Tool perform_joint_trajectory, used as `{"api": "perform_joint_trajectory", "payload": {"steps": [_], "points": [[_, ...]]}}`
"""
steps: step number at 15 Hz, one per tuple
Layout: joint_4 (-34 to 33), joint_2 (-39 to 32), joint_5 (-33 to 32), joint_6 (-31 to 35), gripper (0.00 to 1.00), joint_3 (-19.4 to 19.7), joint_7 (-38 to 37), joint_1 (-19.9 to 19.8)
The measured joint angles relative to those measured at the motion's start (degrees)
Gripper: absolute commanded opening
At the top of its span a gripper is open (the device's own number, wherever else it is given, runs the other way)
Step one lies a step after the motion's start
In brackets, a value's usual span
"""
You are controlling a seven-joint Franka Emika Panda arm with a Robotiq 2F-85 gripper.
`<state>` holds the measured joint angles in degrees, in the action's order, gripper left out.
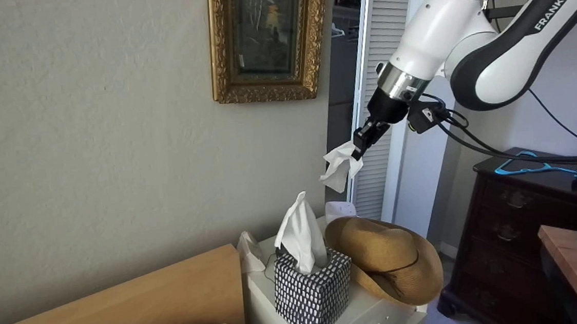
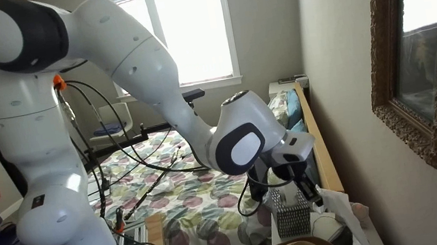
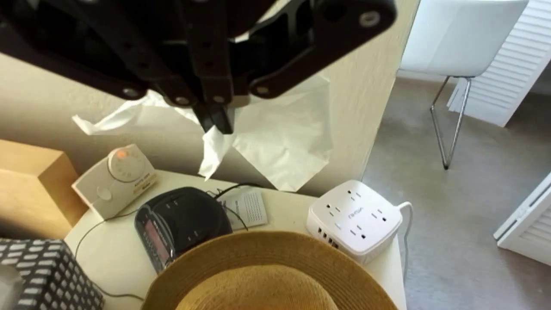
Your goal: Use the tissue to wipe the picture frame then put the hat on the hook
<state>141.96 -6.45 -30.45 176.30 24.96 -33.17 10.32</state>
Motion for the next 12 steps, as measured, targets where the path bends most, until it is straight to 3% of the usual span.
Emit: {"api": "perform_joint_trajectory", "payload": {"steps": [3,5,12], "points": [[-0.62,2.41,-13.67,3.26,0.00,6.80,-10.65,3.57],[-2.37,3.77,-21.69,3.56,0.00,9.35,-17.35,4.95],[-10.50,7.26,-42.67,2.30,0.00,9.22,-43.91,6.49]]}}
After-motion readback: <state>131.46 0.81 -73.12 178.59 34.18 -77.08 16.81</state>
